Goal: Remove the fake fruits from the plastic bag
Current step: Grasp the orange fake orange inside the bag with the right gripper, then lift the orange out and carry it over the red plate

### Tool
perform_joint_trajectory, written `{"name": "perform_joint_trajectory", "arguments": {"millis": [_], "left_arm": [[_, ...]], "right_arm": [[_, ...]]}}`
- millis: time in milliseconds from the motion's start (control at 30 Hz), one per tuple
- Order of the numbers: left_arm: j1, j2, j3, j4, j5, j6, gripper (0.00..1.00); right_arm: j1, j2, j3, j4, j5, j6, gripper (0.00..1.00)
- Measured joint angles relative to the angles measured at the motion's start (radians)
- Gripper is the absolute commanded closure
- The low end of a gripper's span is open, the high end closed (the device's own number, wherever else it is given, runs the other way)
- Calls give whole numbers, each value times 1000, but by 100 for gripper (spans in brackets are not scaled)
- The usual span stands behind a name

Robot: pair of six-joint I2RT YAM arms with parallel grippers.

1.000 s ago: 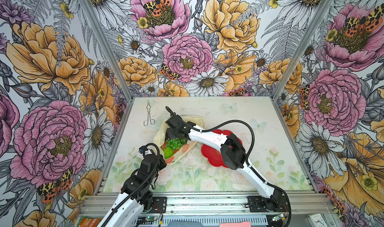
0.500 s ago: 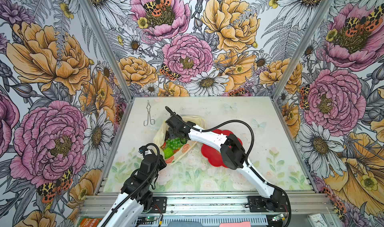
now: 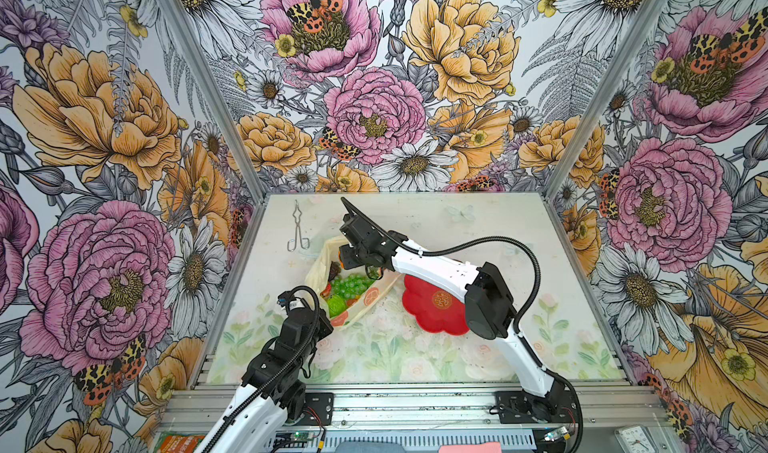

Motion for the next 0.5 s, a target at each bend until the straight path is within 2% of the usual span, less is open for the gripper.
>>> {"name": "perform_joint_trajectory", "arguments": {"millis": [100,200,367,500], "left_arm": [[15,3,0,2,13,2,100],[73,32,0,25,74,21,100],[174,137,4,74,185,69,100],[183,219,16,129,232,101,100]], "right_arm": [[-5,-77,-82,17,-8,-7,54],[-5,-151,-181,34,12,-25,54],[-4,-317,-394,38,90,-64,54],[0,-470,-573,33,180,-97,54]]}}
